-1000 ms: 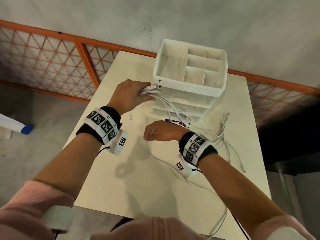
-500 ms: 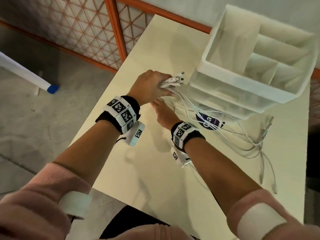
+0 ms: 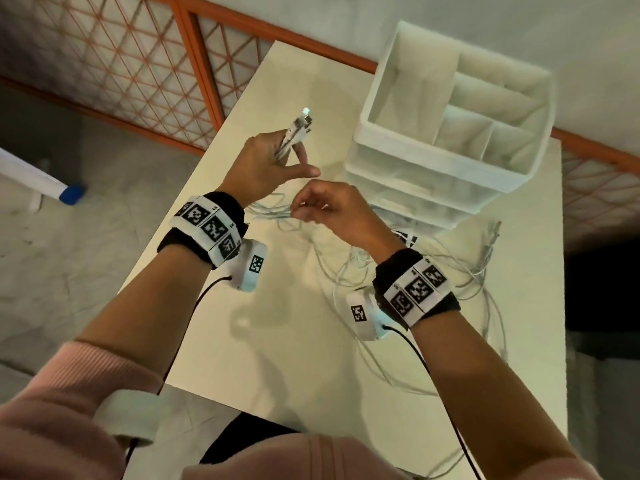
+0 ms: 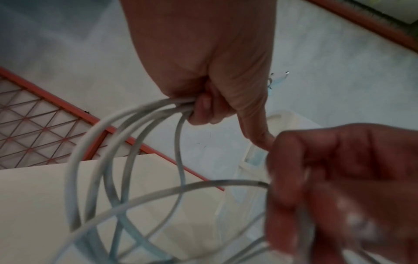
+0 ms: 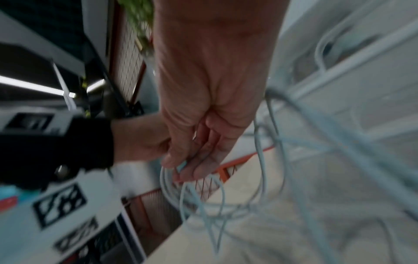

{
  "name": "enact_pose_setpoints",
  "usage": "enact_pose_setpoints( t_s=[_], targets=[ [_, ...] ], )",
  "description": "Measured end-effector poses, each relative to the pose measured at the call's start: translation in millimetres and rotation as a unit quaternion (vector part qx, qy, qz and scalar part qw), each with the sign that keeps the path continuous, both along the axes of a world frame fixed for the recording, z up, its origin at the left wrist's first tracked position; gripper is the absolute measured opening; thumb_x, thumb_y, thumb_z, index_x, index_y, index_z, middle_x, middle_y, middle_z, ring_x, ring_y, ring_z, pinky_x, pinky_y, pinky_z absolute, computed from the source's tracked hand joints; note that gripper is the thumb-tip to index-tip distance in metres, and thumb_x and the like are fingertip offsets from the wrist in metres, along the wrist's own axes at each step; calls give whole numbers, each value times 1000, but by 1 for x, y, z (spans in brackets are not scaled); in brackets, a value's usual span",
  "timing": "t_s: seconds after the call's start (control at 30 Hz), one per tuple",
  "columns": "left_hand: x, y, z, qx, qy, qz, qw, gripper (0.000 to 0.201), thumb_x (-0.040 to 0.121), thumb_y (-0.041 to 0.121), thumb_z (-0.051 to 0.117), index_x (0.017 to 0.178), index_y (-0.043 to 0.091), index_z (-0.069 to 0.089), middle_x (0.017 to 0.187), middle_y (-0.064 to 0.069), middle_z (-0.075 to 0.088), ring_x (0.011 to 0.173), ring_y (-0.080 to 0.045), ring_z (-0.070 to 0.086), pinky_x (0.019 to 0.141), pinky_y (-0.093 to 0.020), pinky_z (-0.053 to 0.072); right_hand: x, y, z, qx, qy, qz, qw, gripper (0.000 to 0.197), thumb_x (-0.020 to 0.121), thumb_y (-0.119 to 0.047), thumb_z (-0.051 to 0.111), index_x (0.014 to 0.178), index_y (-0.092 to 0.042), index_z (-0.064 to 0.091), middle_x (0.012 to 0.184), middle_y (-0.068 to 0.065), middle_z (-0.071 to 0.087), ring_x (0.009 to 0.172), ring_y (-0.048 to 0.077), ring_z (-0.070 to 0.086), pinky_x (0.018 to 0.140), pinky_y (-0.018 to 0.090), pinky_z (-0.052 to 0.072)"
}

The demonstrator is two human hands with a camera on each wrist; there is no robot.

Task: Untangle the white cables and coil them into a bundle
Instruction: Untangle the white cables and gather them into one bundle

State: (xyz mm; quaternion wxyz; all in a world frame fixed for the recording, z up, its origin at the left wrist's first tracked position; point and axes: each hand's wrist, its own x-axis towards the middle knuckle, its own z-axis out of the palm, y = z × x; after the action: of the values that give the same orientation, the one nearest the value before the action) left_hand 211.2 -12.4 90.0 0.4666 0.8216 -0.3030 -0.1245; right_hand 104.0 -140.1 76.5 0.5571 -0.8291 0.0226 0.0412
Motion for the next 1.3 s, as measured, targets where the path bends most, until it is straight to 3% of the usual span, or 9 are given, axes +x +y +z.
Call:
enact_pose_setpoints(
  t_s=[0.13, 0.4, 0.53, 0.73, 0.87, 0.93, 1.03, 1.13, 1.3],
  targets=[
    [-14, -7, 10, -20, -26, 1, 999, 22, 83, 27, 70, 75, 9, 61, 46, 9, 39, 43, -4, 35, 48, -13, 29, -11, -8, 30, 67, -13, -30, 997, 6, 84, -6, 68, 87, -11, 65, 78, 4, 69, 76, 17, 65, 69, 22, 53],
    [-39, -7, 33, -64, -105, 18, 992, 33, 98, 27, 47, 72, 6, 53, 53, 10, 41, 46, -3, 42, 50, -14, 29, -38, -28, 77, 148, -120, -71, 979, 6, 90, -4, 58, 92, -7, 64, 70, 0, 68, 66, 15, 61, 59, 23, 50],
    [-57, -14, 45, -73, -50, 4, 996, 26, 98, 19, 47, 77, 5, 52, 54, 10, 41, 45, -1, 39, 49, -12, 30, -50, -35, 94, 141, -164, -115, 970, 7, 89, -3, 60, 91, -9, 64, 70, 0, 69, 64, 13, 62, 59, 23, 52],
    [-92, -30, 50, -141, 165, -109, 970, 24, 95, 26, 44, 74, 20, 52, 51, 15, 37, 47, -1, 31, 49, -16, 27, -59, -38, 99, 105, -177, -191, 960, 17, 83, -8, 70, 96, 2, 65, 77, 7, 63, 65, 20, 66, 68, 28, 59],
    [-104, -33, 57, -85, 98, -168, 977, 20, 100, 17, 43, 108, 14, 61, 67, 16, 50, 52, 5, 47, 58, -11, 35, -66, -41, 99, 130, -181, -211, 952, 16, 83, -8, 70, 94, 2, 64, 80, 10, 65, 69, 24, 70, 65, 29, 59],
    [-102, -32, 56, -68, 65, -171, 981, 22, 101, 21, 41, 101, 10, 60, 67, 6, 47, 53, 1, 45, 59, -17, 36, -67, -39, 97, 146, -199, -237, 940, 16, 92, -14, 60, 97, 1, 60, 85, 12, 65, 75, 21, 70, 69, 29, 59],
    [-102, -30, 64, -78, 67, -144, 984, 31, 102, 26, 37, 75, 17, 51, 56, -2, 41, 54, -16, 41, 55, -22, 35, -66, -35, 78, 106, -147, -232, 956, 43, 102, -39, 30, 100, -5, 55, 87, 6, 64, 84, 17, 67, 78, 33, 58],
    [-102, -30, 73, -119, 94, -151, 977, 33, 102, 25, 36, 76, 12, 52, 53, 2, 41, 47, -7, 40, 53, -15, 37, -67, -30, 48, 33, -24, -146, 988, 75, 94, -61, 8, 98, -14, 66, 97, -1, 70, 94, 7, 65, 89, 27, 50],
    [-99, -23, 79, -167, 130, -150, 966, 35, 95, 37, 41, 68, 18, 50, 63, -11, 26, 52, -15, 22, 53, -28, 20, -86, -51, 7, -209, -10, -138, 968, 41, 89, -50, 54, 128, -38, 49, 124, -8, 42, 115, 17, 38, 95, 33, 26]
  ],
)
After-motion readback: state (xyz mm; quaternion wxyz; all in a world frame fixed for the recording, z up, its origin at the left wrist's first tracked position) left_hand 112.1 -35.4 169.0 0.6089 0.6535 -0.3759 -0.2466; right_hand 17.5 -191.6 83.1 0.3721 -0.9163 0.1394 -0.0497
